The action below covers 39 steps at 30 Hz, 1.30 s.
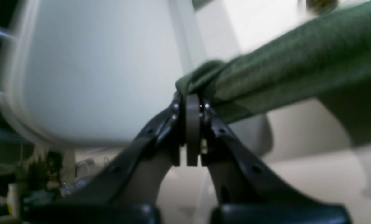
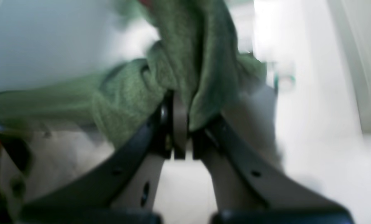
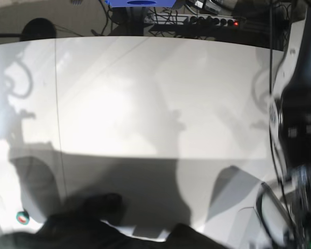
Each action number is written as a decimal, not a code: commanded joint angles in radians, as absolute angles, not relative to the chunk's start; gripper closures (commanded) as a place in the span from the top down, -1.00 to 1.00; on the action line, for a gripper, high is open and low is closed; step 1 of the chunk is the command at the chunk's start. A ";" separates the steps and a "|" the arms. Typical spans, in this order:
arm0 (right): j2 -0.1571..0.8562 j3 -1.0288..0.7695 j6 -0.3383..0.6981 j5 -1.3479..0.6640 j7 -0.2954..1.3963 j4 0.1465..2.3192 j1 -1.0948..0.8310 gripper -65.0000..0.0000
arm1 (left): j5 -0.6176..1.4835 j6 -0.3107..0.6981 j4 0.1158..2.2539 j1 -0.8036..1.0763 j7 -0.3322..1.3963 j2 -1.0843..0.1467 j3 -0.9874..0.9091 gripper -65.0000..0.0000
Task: Layout the t-shirt on the table in an organized manner, then fold the t-shirt properly
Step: 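Swing the lifted shirt up and lay it flat with both grippers, then release the shirt and pull both grippers back from its edge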
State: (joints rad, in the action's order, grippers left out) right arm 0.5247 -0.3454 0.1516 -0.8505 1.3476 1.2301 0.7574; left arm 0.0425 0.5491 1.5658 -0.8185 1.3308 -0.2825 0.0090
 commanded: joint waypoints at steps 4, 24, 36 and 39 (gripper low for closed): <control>0.515 -0.437 0.148 -0.937 1.253 1.248 0.518 -1.00 | 0.027 0.545 1.695 -0.599 1.340 -0.326 -0.008 -1.00; 0.357 -0.292 0.150 -0.951 0.901 1.237 -0.125 -1.00 | 0.018 0.545 1.738 0.154 1.063 -0.326 -0.177 -1.00; 0.357 -0.292 0.148 -0.951 0.860 1.095 -0.174 -0.98 | 0.018 0.541 1.672 0.216 1.035 -0.325 -0.176 -1.00; 0.355 -0.294 0.148 -0.955 0.869 1.096 -0.176 -0.97 | 0.018 0.541 1.673 0.228 1.036 -0.325 -0.177 -1.00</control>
